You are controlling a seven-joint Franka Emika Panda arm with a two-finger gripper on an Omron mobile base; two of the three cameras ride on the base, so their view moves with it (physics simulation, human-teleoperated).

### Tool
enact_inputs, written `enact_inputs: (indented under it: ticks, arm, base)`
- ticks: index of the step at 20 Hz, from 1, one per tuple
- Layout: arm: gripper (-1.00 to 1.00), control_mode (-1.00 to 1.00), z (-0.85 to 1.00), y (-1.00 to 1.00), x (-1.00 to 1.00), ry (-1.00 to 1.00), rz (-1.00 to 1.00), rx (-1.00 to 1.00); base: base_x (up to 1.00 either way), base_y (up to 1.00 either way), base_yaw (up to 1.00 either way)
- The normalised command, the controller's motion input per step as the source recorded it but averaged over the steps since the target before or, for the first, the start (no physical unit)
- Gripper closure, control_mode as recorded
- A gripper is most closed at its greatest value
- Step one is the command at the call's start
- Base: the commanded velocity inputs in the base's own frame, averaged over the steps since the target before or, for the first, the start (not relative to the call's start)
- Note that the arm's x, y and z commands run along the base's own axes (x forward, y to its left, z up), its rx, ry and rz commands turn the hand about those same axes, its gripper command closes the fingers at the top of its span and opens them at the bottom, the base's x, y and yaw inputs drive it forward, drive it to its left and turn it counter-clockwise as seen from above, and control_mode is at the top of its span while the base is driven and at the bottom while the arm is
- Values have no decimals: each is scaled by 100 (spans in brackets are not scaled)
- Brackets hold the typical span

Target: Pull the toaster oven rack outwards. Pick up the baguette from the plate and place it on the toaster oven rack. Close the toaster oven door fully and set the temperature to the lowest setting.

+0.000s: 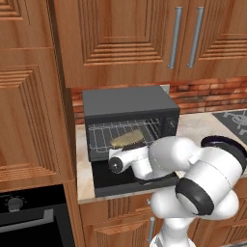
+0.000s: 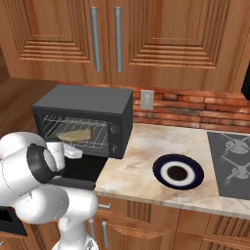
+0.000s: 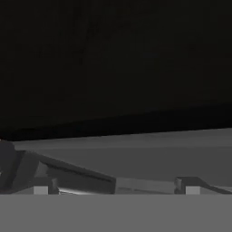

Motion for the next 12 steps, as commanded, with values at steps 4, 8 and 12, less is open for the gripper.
enact_inputs:
  ticks: [4,8,12]
  arm:
    - [-100,-100,100,-21,3,-16,6,13]
    - [-100,-100,100,-10,34,-14,11,11]
    - [-100,-100,84,-16,85,-10,10,13]
  base:
    - [0,0,0]
    - [0,0,0]
    - [0,0,0]
